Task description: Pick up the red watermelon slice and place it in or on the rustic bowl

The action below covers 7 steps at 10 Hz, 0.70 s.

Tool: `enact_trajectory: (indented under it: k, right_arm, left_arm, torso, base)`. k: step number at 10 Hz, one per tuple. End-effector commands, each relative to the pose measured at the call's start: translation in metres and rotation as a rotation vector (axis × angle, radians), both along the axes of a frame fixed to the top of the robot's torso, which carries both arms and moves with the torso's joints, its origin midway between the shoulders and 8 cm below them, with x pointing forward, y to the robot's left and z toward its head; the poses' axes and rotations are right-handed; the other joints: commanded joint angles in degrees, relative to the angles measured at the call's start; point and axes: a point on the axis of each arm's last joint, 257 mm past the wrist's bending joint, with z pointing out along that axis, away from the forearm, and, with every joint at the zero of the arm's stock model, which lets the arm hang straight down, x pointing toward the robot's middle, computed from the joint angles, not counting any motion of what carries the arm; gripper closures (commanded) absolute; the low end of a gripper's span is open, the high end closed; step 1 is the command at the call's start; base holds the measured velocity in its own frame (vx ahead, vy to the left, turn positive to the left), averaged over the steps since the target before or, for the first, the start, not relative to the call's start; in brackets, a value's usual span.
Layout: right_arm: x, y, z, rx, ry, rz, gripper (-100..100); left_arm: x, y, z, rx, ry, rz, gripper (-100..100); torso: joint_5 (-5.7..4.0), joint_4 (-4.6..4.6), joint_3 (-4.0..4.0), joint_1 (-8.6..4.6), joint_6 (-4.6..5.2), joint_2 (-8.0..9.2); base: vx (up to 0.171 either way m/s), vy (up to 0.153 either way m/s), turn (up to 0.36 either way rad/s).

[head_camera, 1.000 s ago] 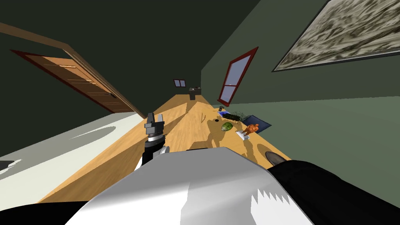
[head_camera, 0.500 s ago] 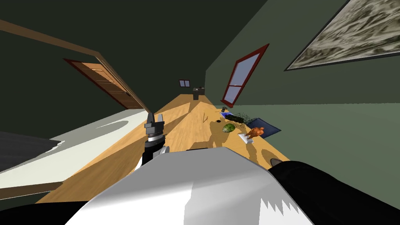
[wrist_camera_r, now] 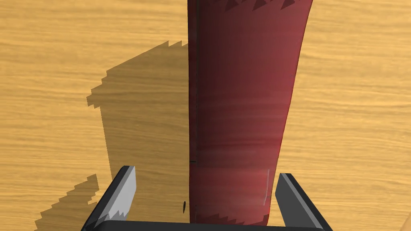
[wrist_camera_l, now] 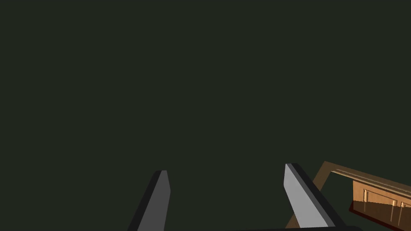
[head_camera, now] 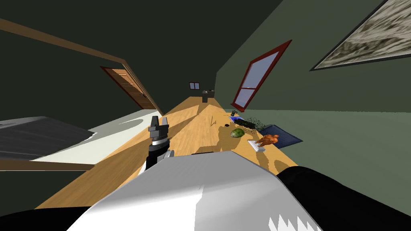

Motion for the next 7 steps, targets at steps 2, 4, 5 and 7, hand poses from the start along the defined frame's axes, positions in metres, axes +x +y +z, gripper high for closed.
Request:
enact_trajectory:
  k: [2,4,5,7]
  right_arm:
    - [-0.0063,0.0050,0.0009,-0.002,0.007,-0.017,-100]
    - [-0.0069,0.0071,0.0005,0.000,0.007,-0.018,100]
    - [-0.0068,0.0068,0.0007,0.000,0.007,-0.016,100]
    - [-0.0067,0.0069,0.0006,0.000,0.007,-0.017,100]
  left_arm:
    - [0.0000,0.0000,0.0000,0.000,0.000,0.000,0]
    - [0.0000,0.0000,0.0000,0.000,0.000,0.000,0]
    - [0.0000,0.0000,0.0000,0.000,0.000,0.000,0]
    - [0.0000,0.0000,0.0000,0.000,0.000,0.000,0]
  torso:
    - [0.04,-0.01,-0.04,0.17,0.04,-0.07]
    - [0.06,-0.04,-0.09,0.07,0.03,-0.16]
    - [0.05,-0.04,-0.10,0.06,0.05,-0.17]
    - [0.06,-0.05,-0.10,0.06,0.05,-0.17]
  base:
    - [-0.013,0.020,0.046]
    - [0.000,0.000,0.000]
    - [0.000,0.000,0.000]
    - [0.000,0.000,0.000]
